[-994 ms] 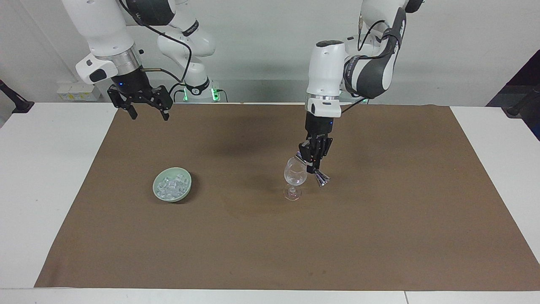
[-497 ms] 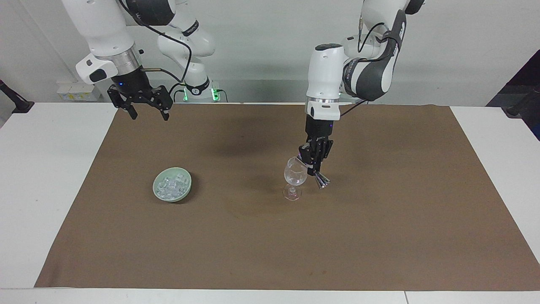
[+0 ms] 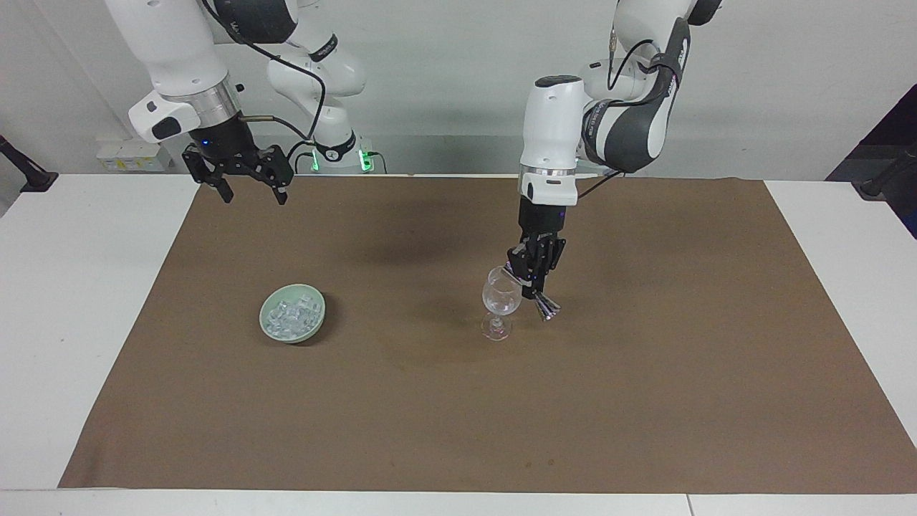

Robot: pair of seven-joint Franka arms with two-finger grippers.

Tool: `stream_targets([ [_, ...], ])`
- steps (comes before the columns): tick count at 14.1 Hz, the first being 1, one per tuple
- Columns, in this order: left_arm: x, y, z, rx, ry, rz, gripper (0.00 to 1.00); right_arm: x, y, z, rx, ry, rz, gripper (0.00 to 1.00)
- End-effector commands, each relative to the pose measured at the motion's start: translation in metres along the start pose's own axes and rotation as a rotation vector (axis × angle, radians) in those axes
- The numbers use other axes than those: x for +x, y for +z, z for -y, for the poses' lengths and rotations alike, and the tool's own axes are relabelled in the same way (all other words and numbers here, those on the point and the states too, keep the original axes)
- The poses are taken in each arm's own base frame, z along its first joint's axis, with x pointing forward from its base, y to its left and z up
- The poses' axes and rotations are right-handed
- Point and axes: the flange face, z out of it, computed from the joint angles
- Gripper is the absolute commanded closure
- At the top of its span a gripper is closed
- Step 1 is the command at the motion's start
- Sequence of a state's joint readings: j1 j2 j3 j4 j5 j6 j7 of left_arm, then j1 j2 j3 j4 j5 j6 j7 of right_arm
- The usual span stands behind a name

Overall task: Pour wine and add ice with both arms
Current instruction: 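Tilt the metal cup with the left gripper to pour into the glass, then tilt the cup upright and carry it back with the left gripper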

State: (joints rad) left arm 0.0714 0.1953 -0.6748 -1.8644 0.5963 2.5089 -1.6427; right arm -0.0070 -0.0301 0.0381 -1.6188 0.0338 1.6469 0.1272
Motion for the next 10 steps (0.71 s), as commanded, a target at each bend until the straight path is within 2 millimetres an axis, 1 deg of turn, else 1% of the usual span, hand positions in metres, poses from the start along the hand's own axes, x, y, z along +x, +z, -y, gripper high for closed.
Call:
stream_targets([
  [1,0.001,-0.003,-0.004,0.004,-0.002,-0.015,1.0,0.002,0.0,-0.003,0.021,-0.015,0.002,0.0],
  [3,0.002,-0.003,-0.005,0.002,-0.008,-0.011,1.0,0.002,0.0,-0.002,0.021,-0.016,0.002,0.0],
  [5,0.012,-0.009,-0.008,0.01,-0.023,-0.012,1.0,0.002,0.0,-0.003,0.021,-0.015,0.002,0.0],
  [8,0.018,-0.012,-0.006,0.037,-0.138,0.07,1.0,0.002,0.0,-0.003,0.021,-0.015,0.002,0.0],
  [10,0.026,-0.012,-0.003,0.068,-0.251,0.148,1.0,0.002,0.0,-0.002,0.021,-0.016,0.002,0.0],
])
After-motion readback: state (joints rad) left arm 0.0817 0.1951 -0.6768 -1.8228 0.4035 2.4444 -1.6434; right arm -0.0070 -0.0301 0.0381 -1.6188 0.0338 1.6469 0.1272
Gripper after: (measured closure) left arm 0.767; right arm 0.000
